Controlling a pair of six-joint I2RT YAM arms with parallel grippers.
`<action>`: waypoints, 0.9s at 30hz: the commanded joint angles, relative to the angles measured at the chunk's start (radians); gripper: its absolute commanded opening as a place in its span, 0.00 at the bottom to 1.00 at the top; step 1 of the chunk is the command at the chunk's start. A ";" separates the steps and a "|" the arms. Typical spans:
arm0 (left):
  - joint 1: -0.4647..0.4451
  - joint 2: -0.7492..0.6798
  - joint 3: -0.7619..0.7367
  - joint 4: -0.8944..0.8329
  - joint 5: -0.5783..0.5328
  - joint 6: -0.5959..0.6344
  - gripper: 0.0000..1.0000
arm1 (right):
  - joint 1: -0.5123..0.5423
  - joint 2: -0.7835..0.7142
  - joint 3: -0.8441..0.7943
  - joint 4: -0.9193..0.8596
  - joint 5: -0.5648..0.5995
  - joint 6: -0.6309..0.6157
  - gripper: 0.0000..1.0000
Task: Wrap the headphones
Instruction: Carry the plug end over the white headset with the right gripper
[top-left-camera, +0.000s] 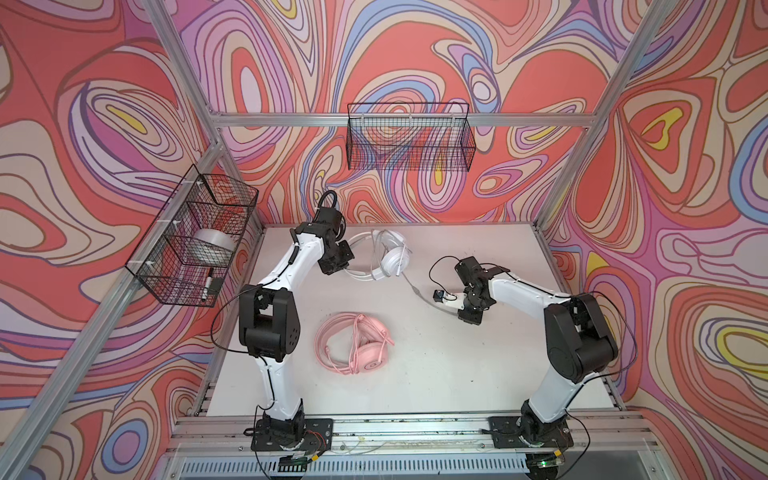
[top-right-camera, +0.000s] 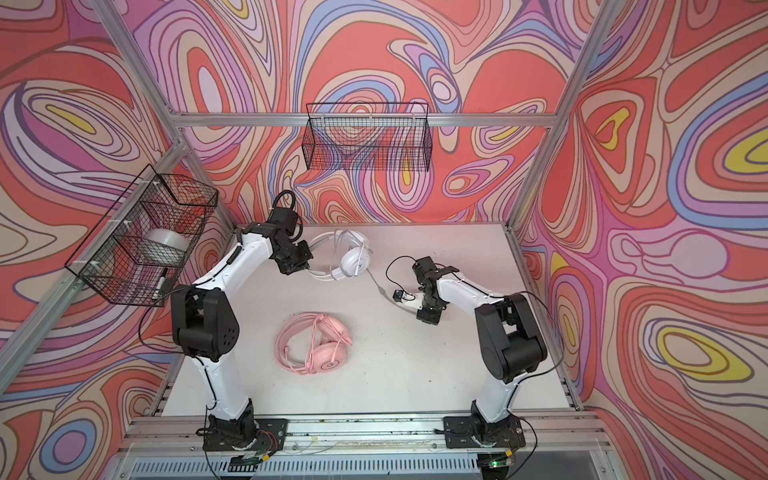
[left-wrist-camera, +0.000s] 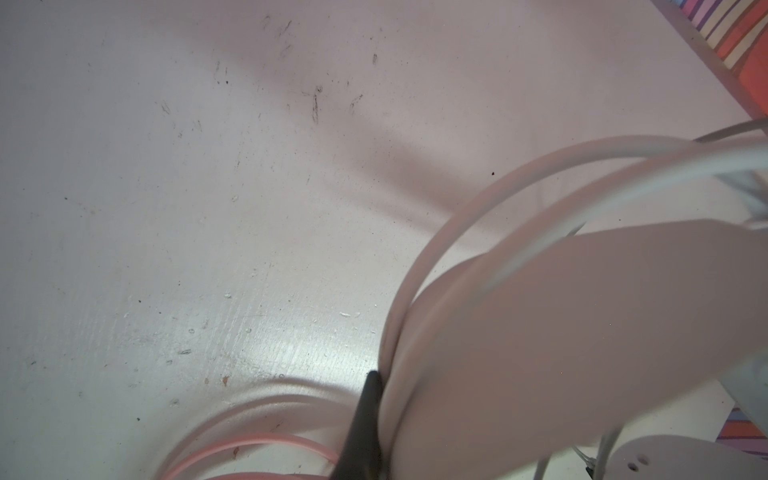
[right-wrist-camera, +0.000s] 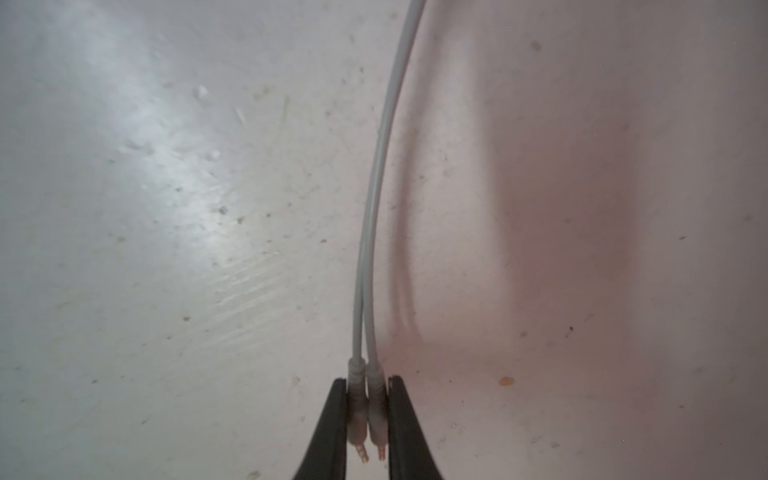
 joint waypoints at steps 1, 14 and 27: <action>-0.011 0.014 0.062 0.008 0.007 -0.021 0.00 | 0.046 -0.075 0.019 -0.060 -0.080 -0.018 0.00; -0.059 0.079 0.142 -0.046 -0.089 0.015 0.00 | 0.116 -0.218 0.114 -0.094 -0.297 -0.072 0.00; -0.096 0.114 0.149 -0.086 -0.183 0.063 0.00 | 0.115 -0.247 0.207 -0.036 -0.385 -0.070 0.00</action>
